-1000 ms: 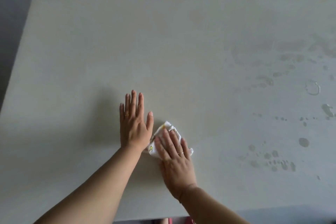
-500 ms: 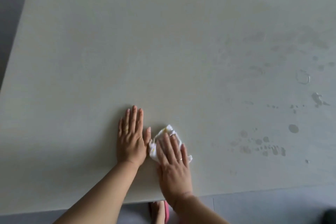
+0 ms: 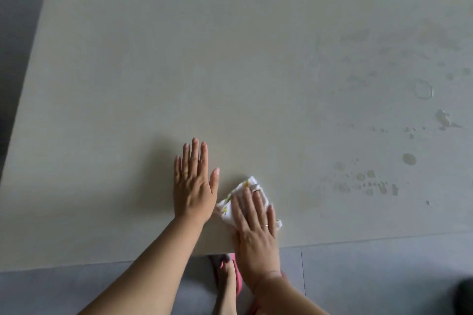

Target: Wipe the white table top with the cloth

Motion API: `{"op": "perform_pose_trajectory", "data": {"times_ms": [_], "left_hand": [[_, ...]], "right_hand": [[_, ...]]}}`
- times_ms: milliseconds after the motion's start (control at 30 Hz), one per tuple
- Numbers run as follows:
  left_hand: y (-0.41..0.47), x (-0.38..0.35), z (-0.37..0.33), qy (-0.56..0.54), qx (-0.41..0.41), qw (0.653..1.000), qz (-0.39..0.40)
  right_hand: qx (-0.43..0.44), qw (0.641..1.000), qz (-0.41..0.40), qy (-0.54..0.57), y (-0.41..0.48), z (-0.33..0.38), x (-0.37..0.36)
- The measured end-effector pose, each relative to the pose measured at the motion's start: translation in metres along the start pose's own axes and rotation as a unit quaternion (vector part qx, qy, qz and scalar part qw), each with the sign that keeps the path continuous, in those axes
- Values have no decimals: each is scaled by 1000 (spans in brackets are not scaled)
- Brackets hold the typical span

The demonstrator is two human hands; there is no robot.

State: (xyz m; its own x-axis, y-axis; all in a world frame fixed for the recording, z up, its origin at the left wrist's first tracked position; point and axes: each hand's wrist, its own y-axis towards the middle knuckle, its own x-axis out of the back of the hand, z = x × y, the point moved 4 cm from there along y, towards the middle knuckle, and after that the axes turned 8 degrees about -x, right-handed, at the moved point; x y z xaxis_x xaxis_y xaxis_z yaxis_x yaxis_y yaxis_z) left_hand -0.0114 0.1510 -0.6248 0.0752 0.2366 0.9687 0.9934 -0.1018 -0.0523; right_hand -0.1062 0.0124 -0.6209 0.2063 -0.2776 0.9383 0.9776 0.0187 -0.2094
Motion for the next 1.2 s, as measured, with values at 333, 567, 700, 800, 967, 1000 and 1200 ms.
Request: {"op": "perform_pose_trajectory", "data": {"times_ms": [333, 567, 700, 800, 967, 1000, 1200], "left_hand": [[-31, -15, -5, 3, 61, 998, 19], [-30, -16, -9, 11, 68, 998, 9], [-26, -14, -22, 8, 85, 996, -6], [-15, -16, -48, -1, 49, 999, -4], [1, -30, -102, -24, -28, 999, 10], [0, -34, -107, -18, -36, 999, 14], [-4, -45, -108, 15, -31, 999, 2]], "right_hand": [[-19, 1000, 1, -4, 5, -107, 34], [50, 998, 21, -23, -31, -60, 13], [68, 997, 8, -39, -22, -132, 39], [-56, 998, -5, -9, -19, -176, 58], [-209, 976, -33, 39, -9, -159, 49], [-217, 975, -36, 41, -5, -158, 51], [-186, 982, -23, 7, -8, -160, 47]]}}
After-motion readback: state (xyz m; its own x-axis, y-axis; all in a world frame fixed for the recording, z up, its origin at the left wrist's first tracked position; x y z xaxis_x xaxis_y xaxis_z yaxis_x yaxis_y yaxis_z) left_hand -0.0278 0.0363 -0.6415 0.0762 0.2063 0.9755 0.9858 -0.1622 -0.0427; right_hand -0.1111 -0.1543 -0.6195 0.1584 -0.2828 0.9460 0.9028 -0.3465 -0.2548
